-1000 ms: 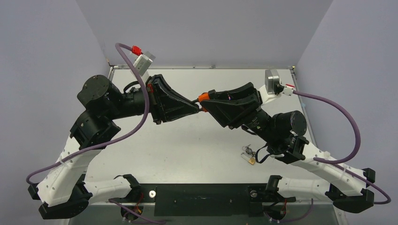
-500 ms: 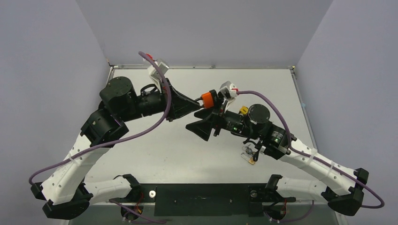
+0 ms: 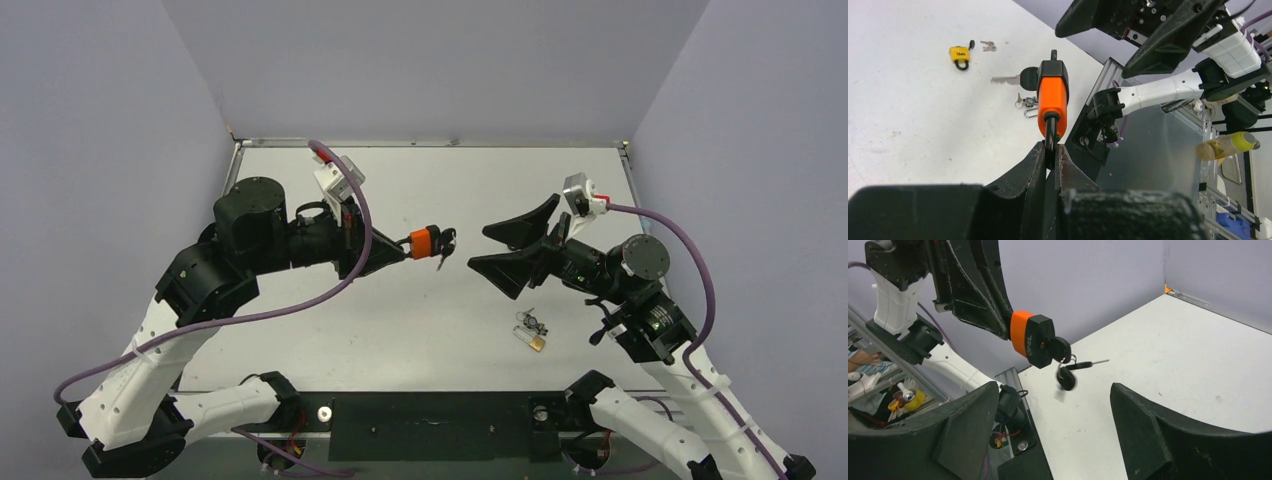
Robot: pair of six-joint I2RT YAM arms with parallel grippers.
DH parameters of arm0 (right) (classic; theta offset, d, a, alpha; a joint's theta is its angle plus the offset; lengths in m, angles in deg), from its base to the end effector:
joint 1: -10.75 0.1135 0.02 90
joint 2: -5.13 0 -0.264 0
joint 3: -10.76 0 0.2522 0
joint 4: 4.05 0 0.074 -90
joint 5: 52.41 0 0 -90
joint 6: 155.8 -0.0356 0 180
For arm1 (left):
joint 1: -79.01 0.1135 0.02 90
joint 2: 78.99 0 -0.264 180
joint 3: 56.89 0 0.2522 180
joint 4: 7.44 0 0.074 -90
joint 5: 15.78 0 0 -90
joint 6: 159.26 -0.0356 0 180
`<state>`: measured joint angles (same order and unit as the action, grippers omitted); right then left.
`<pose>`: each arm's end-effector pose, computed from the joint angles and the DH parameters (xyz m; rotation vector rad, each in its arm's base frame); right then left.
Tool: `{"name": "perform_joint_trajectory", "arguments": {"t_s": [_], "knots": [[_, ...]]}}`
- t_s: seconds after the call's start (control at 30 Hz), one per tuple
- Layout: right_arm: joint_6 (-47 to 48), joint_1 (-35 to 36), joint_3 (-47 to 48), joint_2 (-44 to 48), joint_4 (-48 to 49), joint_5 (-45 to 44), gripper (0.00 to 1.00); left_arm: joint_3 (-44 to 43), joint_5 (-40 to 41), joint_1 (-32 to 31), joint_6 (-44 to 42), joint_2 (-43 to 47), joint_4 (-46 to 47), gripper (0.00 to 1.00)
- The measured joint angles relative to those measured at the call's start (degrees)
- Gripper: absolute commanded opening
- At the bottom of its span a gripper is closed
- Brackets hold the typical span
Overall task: Lock with the key
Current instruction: Lock the lock.
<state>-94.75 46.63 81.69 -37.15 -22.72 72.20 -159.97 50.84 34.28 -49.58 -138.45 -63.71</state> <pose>0.1079 0.1030 0.4299 -0.6356 1.4392 1.3299 0.1126 -0.1314 0.4915 0.7209 1.7907 -1.1459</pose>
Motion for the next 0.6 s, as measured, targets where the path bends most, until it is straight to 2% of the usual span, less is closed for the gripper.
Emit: {"name": "perform_joint_trajectory", "arguments": {"t_s": [0.07,0.23,0.43,0.6], "knots": [[-0.3,-2.0,-0.1,-0.8,0.2,3.7,0.75,-0.4,-1.1,0.1,-0.9,0.1,-1.9,0.0],[-2.0,-2.8,-0.1,-4.1,3.3,11.0,0.61,-0.7,-5.2,0.2,-2.2,0.2,-4.0,0.0],[-4.6,-2.8,-1.4,-6.3,6.8,15.0,0.53,-0.7,-9.6,0.2,-2.5,0.5,-5.1,0.0],[-5.6,-1.5,-1.6,-6.2,8.7,16.3,0.5,-0.7,-11.6,0.2,-2.5,1.2,-5.1,0.0]]}}
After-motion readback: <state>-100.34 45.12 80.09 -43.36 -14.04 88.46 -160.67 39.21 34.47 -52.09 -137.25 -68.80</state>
